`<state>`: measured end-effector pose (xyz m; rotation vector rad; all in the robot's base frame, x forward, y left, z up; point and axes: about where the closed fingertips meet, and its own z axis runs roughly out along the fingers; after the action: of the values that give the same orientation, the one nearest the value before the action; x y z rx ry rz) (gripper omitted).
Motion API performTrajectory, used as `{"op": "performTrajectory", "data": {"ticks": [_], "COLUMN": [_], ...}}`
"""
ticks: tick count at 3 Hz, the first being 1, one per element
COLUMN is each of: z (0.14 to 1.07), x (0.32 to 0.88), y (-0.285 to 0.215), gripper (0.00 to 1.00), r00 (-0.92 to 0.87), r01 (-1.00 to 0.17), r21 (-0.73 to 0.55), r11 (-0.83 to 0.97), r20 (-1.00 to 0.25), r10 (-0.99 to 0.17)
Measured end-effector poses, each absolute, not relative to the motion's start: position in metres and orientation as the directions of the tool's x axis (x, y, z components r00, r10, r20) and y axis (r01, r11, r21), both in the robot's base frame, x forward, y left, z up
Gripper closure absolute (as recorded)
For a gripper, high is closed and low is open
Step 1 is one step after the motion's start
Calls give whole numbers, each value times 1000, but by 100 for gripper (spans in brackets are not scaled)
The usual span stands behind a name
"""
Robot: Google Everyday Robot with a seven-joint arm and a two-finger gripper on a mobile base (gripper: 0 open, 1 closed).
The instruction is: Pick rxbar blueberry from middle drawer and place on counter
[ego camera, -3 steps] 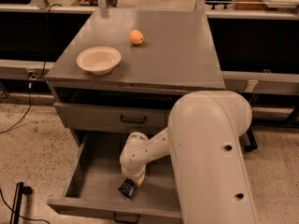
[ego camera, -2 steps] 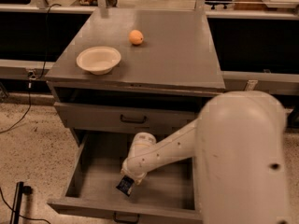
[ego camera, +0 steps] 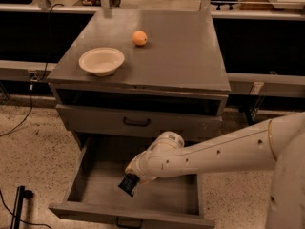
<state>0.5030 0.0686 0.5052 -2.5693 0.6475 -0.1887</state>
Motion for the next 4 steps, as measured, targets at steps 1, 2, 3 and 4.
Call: {"op": "performTrajectory", "data": {"ticks": [1, 2, 3, 4], "z": [532, 585, 652, 657], "x": [515, 541, 562, 554], "y": [57, 43, 47, 39], "gripper": [100, 100, 100, 100], "r00": [839, 817, 874, 890], "r01": [-498, -544, -455, -440], "r21": [-509, -532, -534, -487], "r11": [-702, -648, -712, -754], "r20": [-79, -160, -116, -126], "r10": [-539, -555, -472, -438]}}
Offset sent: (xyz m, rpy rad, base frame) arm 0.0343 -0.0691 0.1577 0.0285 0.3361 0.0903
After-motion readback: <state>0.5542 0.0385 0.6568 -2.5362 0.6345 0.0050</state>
